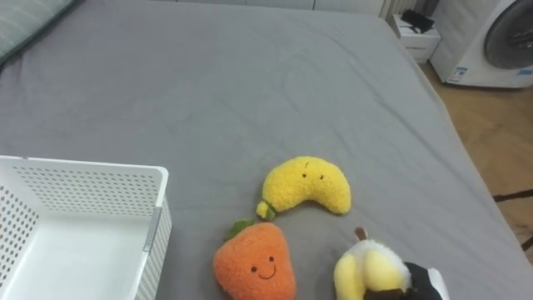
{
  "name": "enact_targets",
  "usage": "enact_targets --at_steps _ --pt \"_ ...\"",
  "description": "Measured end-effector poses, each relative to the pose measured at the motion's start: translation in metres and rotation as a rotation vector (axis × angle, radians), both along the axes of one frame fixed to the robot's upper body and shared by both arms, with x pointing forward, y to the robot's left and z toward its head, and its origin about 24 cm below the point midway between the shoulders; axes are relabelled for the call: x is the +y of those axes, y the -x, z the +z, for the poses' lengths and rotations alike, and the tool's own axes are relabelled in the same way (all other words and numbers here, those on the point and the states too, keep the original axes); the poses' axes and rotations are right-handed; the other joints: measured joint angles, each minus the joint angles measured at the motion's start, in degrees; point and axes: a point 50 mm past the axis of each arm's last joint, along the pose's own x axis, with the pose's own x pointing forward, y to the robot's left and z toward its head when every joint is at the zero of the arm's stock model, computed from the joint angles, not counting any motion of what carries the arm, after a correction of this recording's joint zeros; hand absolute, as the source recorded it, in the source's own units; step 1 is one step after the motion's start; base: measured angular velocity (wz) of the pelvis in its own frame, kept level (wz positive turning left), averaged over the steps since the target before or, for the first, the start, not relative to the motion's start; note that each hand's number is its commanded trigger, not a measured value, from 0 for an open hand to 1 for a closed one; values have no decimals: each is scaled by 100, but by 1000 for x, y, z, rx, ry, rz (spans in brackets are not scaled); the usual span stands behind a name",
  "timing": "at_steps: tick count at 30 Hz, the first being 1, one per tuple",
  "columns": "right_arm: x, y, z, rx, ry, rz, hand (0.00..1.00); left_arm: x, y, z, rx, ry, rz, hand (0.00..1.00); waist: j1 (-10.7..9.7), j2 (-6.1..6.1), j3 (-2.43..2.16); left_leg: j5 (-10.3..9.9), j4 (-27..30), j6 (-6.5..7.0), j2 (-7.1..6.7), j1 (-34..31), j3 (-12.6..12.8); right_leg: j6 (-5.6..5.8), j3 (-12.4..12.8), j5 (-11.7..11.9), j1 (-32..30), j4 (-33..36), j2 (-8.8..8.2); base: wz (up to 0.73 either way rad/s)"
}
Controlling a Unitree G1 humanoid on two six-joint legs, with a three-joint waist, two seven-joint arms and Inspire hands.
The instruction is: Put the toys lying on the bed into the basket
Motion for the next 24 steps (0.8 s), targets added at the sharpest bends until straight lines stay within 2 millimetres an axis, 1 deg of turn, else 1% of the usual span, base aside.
enact_targets --at_steps 3,9,10,11,12,14,17,18,19,20,22,24 --pt "0 0 0 3 9 7 100 0 -1 0 -2 0 -1 0 2 1 3 0 -3 0 0 -10 1 0 -11 0 -5 -4 -1 0" --pt "1 -1 0 3 2 14 100 0 -6 0 -16 1 -4 0 115 8 11 1 -3 2 -2 -62 0 1 -39 -2 -42 -4 -7 1" --pt "1 -3 2 -4 7 19 100 0 -8 0 -19 1 -5 0 119 -12 0 4 -4 6 -3 -77 5 0 -33 -1 -76 8 -7 0" --pt "2 -5 3 -8 13 27 100 0 -8 0 -20 1 -6 0 127 -12 2 5 -4 7 -2 -83 7 0 -28 -1 -88 14 -6 0" --pt "2 -10 7 -24 22 43 100 -1 -8 0 -20 3 -5 0 130 8 16 5 -5 8 -3 -87 8 -1 -24 -1 -89 13 -5 0" --pt "3 -18 14 -56 42 80 100 -1 -8 0 -18 3 -5 0 117 14 17 5 -17 8 -5 -76 13 0 -16 0 -81 22 -4 0" --pt "6 -34 32 -137 77 128 100 -2 -7 0 -17 5 -2 0 101 25 36 6 -26 9 -4 -85 31 0 1 -1 -104 19 -2 -1" --pt "8 -44 44 -196 94 149 100 -2 -6 0 -17 6 0 0 96 31 53 6 -26 9 -3 -93 48 2 8 -3 -114 8 -2 -4" --pt "9 -52 55 -249 104 164 100 -1 -7 0 -20 5 2 0 79 22 53 6 -26 9 -3 -94 50 4 13 -4 -113 1 -2 0" --pt "9 -55 59 -271 109 170 100 -1 -8 0 -22 5 2 0 75 13 51 6 -26 9 -3 -91 52 4 17 -4 -110 0 -3 0" --pt "12 -66 76 -349 125 194 100 -2 -10 0 -26 6 2 0 98 -37 39 6 -28 9 -3 -84 58 4 25 -1 -98 15 -2 0" --pt "13 -73 88 -400 139 212 100 -2 -9 0 -26 8 9 0 103 -53 29 6 -33 9 -4 -76 60 4 24 6 -90 20 -3 0"
